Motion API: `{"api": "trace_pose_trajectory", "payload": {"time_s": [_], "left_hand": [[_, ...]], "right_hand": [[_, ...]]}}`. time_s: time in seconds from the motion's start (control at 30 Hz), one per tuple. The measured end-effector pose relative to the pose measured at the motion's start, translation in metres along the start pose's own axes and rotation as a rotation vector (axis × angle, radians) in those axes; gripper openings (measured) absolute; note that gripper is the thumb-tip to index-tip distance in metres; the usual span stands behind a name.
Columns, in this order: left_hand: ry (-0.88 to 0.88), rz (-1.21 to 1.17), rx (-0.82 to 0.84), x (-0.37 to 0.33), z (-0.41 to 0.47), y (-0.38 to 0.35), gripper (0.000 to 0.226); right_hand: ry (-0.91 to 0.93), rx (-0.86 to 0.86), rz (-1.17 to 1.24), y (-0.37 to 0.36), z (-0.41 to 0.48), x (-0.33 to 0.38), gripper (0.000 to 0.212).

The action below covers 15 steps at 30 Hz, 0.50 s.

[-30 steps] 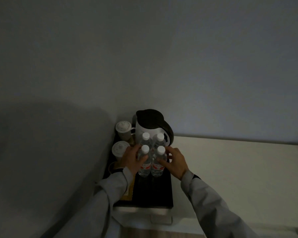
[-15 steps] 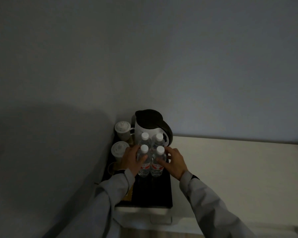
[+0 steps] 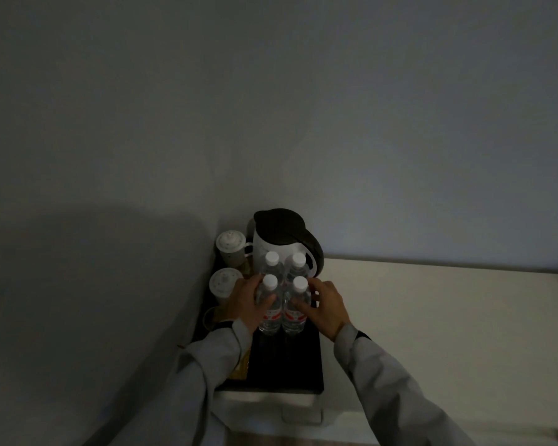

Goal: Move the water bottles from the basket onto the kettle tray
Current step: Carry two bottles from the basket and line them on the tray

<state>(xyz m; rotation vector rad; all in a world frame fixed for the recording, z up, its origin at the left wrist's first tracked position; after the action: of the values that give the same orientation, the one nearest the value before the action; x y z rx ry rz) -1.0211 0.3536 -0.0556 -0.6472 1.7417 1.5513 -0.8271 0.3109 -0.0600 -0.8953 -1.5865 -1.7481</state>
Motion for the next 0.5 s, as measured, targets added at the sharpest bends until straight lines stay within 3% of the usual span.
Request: {"api": "trace_pose_trajectory", "payload": {"time_s": [0.5], "left_hand": [[-0.003, 0.009, 0.002, 0.0001, 0.0028, -0.0028, 0.042]], "right_hand": [[-0.016, 0.004, -0.021, 0.0001, -0.0024, 0.0007, 0.051]]}}
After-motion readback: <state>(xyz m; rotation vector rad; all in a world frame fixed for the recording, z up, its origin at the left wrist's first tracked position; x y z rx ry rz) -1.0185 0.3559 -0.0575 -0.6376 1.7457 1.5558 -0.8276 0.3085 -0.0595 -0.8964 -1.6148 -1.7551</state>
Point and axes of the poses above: each hand's wrist, its own z-axis towards the middle knuckle, its own y-axis out of the back of the hand, x = y × z, the point moved 10 cm from there along z, towards the middle knuckle, and after that the axes turned 3 degrees about y, right-handed, at the moved point
